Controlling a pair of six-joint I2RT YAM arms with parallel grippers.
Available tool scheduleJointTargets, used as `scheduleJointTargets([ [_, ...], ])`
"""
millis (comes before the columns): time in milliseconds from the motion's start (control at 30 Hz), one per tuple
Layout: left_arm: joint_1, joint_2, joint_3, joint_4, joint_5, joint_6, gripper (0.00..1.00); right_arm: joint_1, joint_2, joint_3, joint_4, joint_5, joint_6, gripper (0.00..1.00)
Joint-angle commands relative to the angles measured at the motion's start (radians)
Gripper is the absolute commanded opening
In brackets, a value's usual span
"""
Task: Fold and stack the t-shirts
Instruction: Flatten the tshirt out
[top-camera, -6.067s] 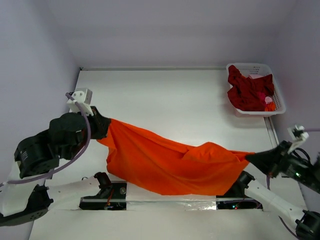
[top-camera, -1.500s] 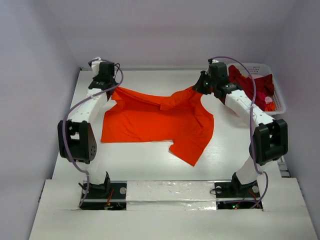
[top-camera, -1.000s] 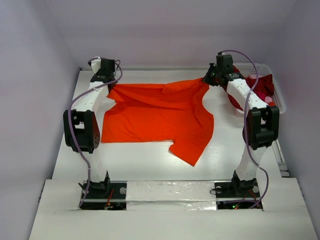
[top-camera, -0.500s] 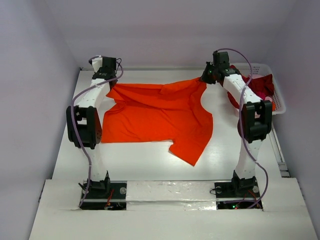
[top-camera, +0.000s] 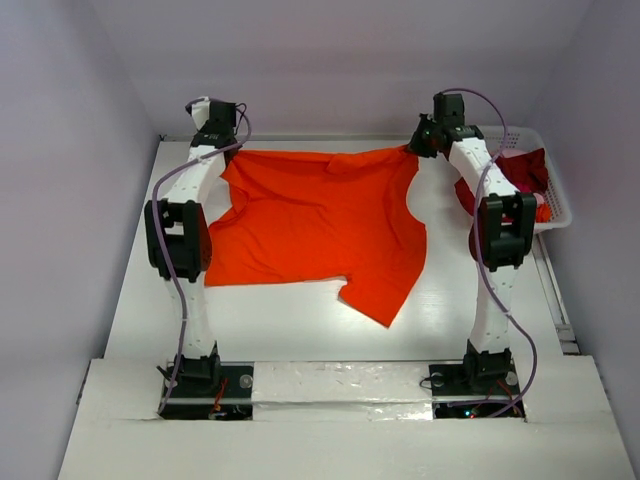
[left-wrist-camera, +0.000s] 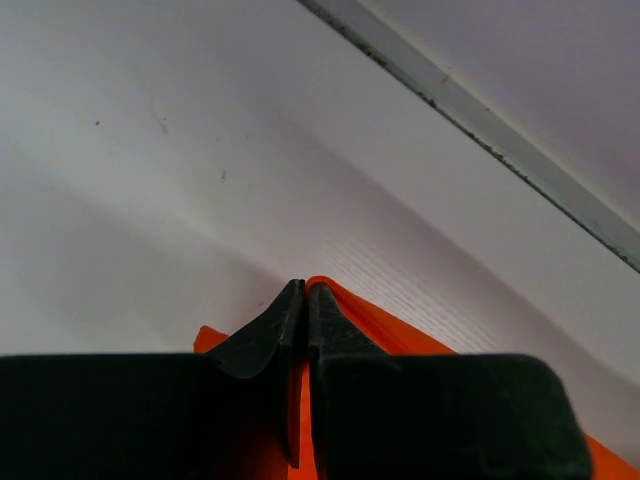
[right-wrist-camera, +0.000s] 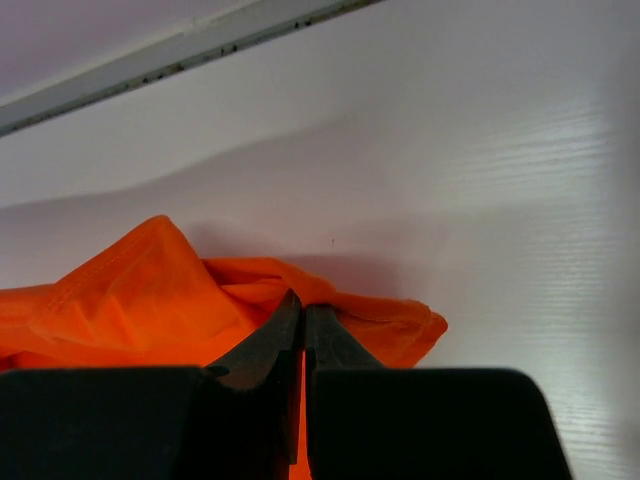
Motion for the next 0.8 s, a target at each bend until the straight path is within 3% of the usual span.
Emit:
scheduleJointTargets([
  [0, 0.007, 0.031, 0.103, 0.034, 0.018, 0.045, 0.0, -0.011, 0.018, 0.085, -0.003, -0.011, -0.029, 0.0],
  [500, 0.007, 0.184, 0.232, 0.028, 0.017, 0.105, 0.0, -0.02, 0.105, 0.204, -0.041, -0.041, -0.039, 0.0],
  [767, -0.003, 0.186, 0.28, 0.002, -0.073, 0.12, 0.0, -0.03, 0.105, 0.185, -0.032, -0.059, -0.033, 0.0],
])
